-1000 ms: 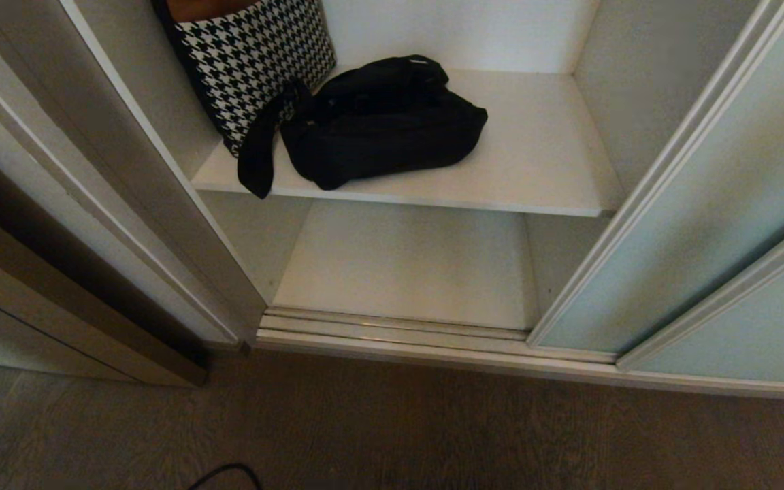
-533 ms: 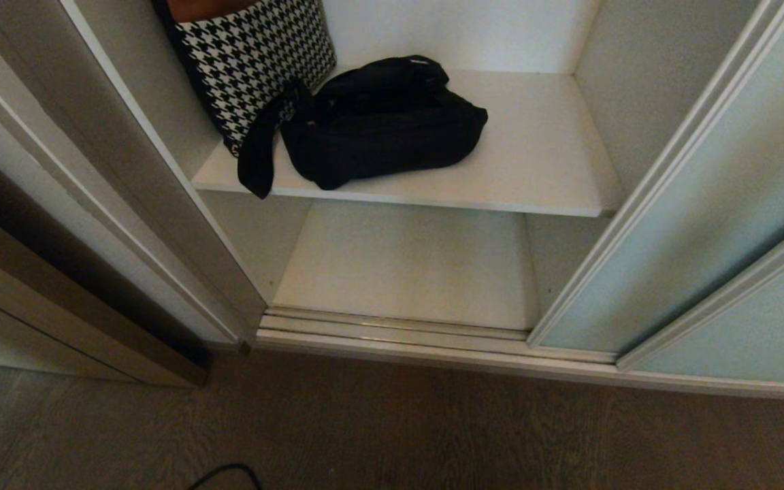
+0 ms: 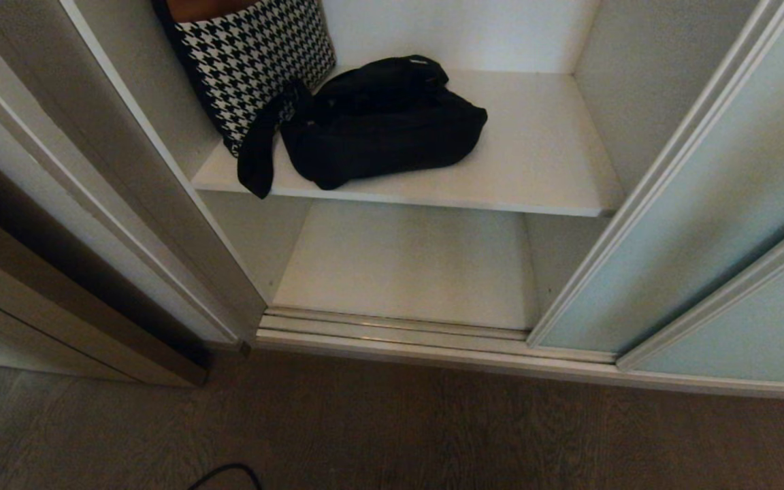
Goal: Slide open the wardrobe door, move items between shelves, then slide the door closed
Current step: Close the door
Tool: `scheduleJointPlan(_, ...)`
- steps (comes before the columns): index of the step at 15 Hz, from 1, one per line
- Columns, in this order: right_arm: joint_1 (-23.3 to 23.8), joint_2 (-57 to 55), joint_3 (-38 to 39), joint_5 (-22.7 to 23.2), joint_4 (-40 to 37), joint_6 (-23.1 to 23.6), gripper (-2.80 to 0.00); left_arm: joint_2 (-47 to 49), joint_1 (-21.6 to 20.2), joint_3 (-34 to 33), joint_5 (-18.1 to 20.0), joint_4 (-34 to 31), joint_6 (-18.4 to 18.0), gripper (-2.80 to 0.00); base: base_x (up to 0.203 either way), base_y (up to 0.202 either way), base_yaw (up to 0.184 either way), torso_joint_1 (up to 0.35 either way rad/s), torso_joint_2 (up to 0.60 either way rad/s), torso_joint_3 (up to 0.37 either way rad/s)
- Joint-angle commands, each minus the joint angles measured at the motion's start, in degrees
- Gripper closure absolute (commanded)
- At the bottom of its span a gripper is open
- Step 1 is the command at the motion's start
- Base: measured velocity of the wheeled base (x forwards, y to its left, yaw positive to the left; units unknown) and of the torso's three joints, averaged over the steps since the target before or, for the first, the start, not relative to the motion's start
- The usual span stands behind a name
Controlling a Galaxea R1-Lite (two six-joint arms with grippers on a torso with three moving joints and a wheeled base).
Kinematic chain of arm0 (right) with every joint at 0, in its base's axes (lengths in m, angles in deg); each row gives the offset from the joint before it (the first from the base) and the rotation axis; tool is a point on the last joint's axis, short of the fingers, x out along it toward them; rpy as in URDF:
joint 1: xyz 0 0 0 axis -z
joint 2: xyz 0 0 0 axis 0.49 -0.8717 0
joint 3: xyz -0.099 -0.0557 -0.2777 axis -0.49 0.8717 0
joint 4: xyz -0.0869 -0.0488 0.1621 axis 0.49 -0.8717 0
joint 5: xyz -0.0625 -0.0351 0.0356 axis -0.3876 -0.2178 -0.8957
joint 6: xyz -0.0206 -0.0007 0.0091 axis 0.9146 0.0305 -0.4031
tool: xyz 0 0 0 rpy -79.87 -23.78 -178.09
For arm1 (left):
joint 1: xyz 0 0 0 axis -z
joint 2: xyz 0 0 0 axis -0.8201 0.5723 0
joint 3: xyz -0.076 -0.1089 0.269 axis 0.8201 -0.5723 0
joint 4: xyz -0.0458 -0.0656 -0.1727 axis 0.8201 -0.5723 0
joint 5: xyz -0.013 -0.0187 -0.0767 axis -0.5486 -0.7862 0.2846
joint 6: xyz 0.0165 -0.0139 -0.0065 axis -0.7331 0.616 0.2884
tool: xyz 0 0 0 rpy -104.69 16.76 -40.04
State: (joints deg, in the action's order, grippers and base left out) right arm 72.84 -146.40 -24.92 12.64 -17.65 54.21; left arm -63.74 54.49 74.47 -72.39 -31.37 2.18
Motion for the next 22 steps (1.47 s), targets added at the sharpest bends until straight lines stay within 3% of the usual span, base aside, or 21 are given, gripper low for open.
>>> scheduleJointPlan(1,0.1,1.3,0.7,0.2,0.3,-0.1,0.0,0.1,0.0,0.0,0.0,0.0,0.0,0.0,0.0,0.0,0.0,0.0,0.0,0.0)
scheduleJointPlan(6,0.0,6.4,5.3,0.4,0.2,-0.1,0.0,0.1,0.0,0.0,0.0,0.0,0.0,0.0,0.0,0.0,0.0,0.0,0.0,0.0)
scheduleJointPlan(13,5.4,3.9,1.6,0.3,0.2,-0.4,0.0,0.1,0.0,0.0,0.0,0.0,0.0,0.0,0.0,0.0,0.0,0.0,0.0,0.0)
scheduleJointPlan(22,3.4,-2.9,0.4,0.5,0.2,0.0,0.0,0.1,0.0,0.0,0.0,0.0,0.0,0.0,0.0,0.0,0.0,0.0,0.0,0.0)
